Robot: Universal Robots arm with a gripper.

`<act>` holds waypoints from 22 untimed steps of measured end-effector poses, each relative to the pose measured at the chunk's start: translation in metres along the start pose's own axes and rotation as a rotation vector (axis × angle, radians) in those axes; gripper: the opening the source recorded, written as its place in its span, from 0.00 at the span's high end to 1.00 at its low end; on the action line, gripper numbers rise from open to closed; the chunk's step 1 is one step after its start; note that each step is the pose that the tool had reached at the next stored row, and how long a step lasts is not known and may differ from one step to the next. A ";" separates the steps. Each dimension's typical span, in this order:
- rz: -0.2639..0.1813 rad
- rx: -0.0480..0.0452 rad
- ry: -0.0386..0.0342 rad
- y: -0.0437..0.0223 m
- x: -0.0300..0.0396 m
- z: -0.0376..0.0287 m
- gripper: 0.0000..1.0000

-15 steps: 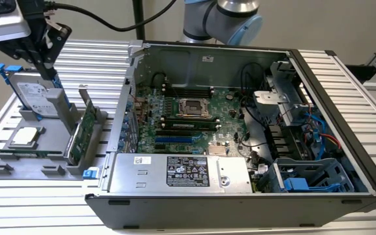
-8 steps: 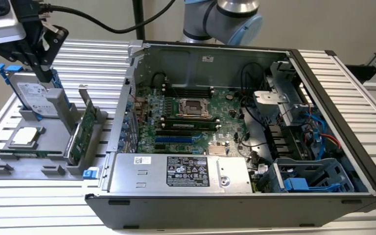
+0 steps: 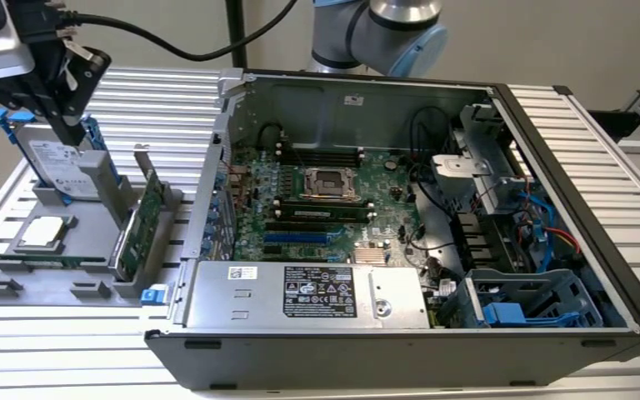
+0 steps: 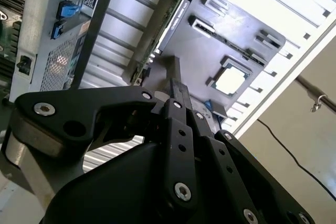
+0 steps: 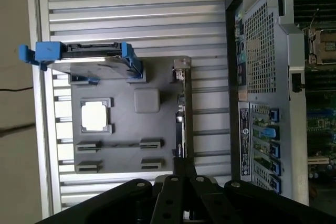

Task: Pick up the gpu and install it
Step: 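Reach for the gpu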

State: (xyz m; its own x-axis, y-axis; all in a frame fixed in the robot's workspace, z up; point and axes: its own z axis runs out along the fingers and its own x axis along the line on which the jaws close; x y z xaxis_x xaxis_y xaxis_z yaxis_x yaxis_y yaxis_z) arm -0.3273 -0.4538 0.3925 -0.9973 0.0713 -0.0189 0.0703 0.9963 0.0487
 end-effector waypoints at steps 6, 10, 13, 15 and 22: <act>0.000 0.0000 0.0000 -0.0046 0.0011 -0.0002 1.00; 0.000 -0.0001 0.0000 -0.0071 0.0017 -0.0004 1.00; 0.000 0.0000 0.0000 -0.0089 0.0020 -0.0004 1.00; 0.000 -0.0001 -0.0001 -0.0100 0.0021 -0.0005 1.00; 0.000 -0.0001 0.0000 -0.0122 0.0021 -0.0006 1.00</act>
State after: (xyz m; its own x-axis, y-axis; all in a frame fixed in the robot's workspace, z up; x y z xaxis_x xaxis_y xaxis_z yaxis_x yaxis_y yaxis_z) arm -0.3302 -0.4658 0.3925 -0.9973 0.0714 -0.0190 0.0704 0.9963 0.0488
